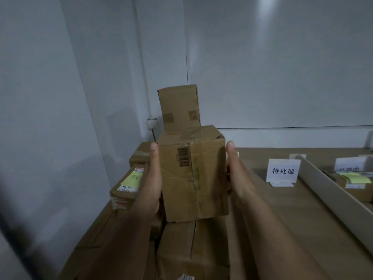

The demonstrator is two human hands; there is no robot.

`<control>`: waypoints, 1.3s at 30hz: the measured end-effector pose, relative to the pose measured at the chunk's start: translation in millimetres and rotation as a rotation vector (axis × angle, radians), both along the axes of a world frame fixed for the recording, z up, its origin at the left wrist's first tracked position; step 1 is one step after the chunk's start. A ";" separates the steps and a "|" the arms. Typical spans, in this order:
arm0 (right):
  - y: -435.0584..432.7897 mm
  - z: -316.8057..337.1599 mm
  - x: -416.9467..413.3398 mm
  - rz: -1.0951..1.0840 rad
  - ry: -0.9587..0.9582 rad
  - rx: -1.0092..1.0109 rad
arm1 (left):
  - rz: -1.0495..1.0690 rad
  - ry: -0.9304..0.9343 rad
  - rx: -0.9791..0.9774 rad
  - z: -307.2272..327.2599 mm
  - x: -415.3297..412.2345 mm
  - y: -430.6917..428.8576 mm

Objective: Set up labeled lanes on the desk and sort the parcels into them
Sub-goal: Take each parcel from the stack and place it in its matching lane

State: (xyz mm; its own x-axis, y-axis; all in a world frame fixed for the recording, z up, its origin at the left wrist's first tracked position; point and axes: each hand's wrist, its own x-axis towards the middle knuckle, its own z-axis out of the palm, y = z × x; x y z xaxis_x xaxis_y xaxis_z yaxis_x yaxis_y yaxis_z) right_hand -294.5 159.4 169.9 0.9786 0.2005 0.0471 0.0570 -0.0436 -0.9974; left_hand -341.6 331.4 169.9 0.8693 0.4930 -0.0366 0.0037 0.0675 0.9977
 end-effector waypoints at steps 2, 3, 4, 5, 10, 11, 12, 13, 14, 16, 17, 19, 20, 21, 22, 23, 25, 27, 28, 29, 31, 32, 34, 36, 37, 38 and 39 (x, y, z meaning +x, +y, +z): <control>1.5 5.5 -0.3 -0.002 -0.025 0.023 | -0.005 -0.029 0.000 8.8 -4.6 -4.2; 2.5 7.9 -1.4 0.007 -0.055 0.036 | -0.001 -0.030 0.010 13.5 -4.8 -4.9; 3.7 10.3 -3.7 0.020 -0.086 0.041 | 0.007 -0.018 0.025 17.7 -4.3 -4.9; 4.3 12.0 -5.3 0.024 -0.109 0.037 | 0.016 0.014 0.037 20.7 -2.2 -3.5; -4.1 26.0 -9.9 -0.057 -0.057 -0.005 | -0.075 0.014 -0.029 31.8 -14.2 -7.1; -7.1 28.6 -10.1 -0.078 -0.051 -0.002 | -0.106 0.000 -0.040 31.9 -17.9 -9.6; -9.6 30.2 -9.8 -0.097 -0.055 0.025 | -0.129 -0.027 -0.053 30.3 -20.0 -11.2; -11.0 30.5 -9.1 -0.115 -0.062 0.051 | -0.142 -0.052 -0.075 27.2 -20.5 -10.8; -11.9 29.8 -8.0 -0.133 -0.080 0.071 | -0.148 -0.073 -0.083 23.7 -20.3 -9.3; -12.0 23.8 -2.8 -0.157 -0.095 0.070 | -0.155 -0.111 -0.037 18.5 -17.6 -5.9; -11.6 20.2 -2.2 -0.142 -0.089 0.060 | -0.147 -0.115 0.007 18.0 -16.6 -5.2; -10.5 11.8 -4.2 -0.098 -0.063 0.041 | -0.122 -0.080 0.075 18.3 -15.3 -6.1; -10.3 8.1 -7.3 -0.084 -0.057 0.024 | -0.127 -0.059 0.084 15.8 -13.8 -6.4; -9.5 2.6 -7.9 -0.074 -0.049 0.006 | -0.139 -0.041 0.080 11.8 -13.7 -6.9; -9.2 -2.0 -8.6 -0.076 -0.036 -0.007 | -0.150 -0.017 0.084 8.4 -14.8 -8.7; -9.5 -6.4 -8.7 -0.079 -0.025 -0.031 | -0.152 0.015 0.087 3.9 -16.5 -10.6; -12.1 -14.5 -9.1 -0.067 0.004 -0.083 | -0.123 0.057 0.067 -9.4 -17.4 -12.4; -15.7 -19.2 -12.4 -0.036 0.034 -0.080 | -0.076 0.088 0.020 -18.1 -18.2 -14.9; -17.0 -21.3 -13.9 -0.022 0.048 -0.062 | -0.060 0.110 -0.006 -20.9 -17.7 -15.6; -17.3 -22.0 -15.2 -0.010 0.056 -0.051 | -0.053 0.125 -0.025 -22.1 -17.6 -16.9; -15.9 -21.2 -16.7 0.007 0.043 -0.048 | -0.043 0.134 -0.045 -21.8 -16.6 -18.5; -14.7 -20.2 -16.8 -0.001 0.031 -0.057 | -0.029 0.130 -0.052 -20.6 -15.9 -19.3; -12.3 -18.7 -14.7 -0.028 0.006 -0.100 | 0.001 0.121 -0.050 -20.7 -13.5 -19.2; -10.6 -19.0 -11.9 -0.015 0.003 -0.128 | 0.016 0.120 -0.027 -21.4 -12.5 -19.9; -9.6 -19.8 -10.9 -0.007 0.005 -0.132 | 0.014 0.113 -0.005 -22.1 -13.2 -20.1; -9.4 -21.3 -10.2 -0.008 0.010 -0.133 | 0.005 0.104 0.010 -24.0 -13.5 -19.0; -9.6 -23.1 -9.2 -0.020 0.015 -0.133 | -0.008 0.094 0.018 -26.2 -13.9 -17.8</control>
